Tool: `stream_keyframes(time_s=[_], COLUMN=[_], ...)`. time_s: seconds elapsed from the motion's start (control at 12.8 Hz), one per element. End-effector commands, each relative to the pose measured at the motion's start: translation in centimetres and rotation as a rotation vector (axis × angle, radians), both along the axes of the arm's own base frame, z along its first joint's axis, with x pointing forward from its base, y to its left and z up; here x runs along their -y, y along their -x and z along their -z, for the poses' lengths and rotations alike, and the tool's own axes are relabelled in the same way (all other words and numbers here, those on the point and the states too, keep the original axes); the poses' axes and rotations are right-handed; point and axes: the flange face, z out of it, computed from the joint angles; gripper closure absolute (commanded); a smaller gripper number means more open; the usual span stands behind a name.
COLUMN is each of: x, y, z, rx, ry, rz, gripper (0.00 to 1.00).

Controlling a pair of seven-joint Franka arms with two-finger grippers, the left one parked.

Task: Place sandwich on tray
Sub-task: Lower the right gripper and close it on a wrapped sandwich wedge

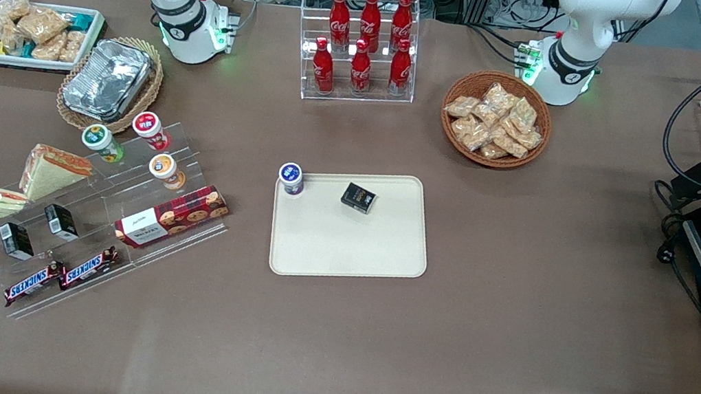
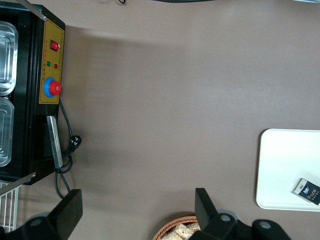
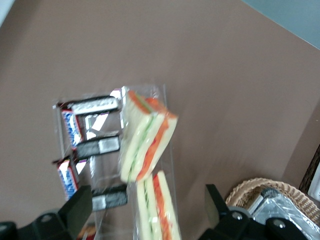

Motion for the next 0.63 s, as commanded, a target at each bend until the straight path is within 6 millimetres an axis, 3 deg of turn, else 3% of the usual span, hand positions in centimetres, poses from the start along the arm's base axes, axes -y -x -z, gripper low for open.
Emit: stream_keyframes(time_s=[0.0, 0.16, 0.23, 0.55], x=[2.0, 2.5, 3.5, 4.7], y=[-0.5, -1.0, -0.8, -1.0], z=[1.7, 3.7, 4.3, 5.8], rx=[0.029, 0.023, 0.02, 0.024], ry=[-0.024, -0.016, -0.014, -0.01], rz=[0.062, 0.065, 0.081, 0.095], gripper=[0.0, 0.0, 0.0, 0.0])
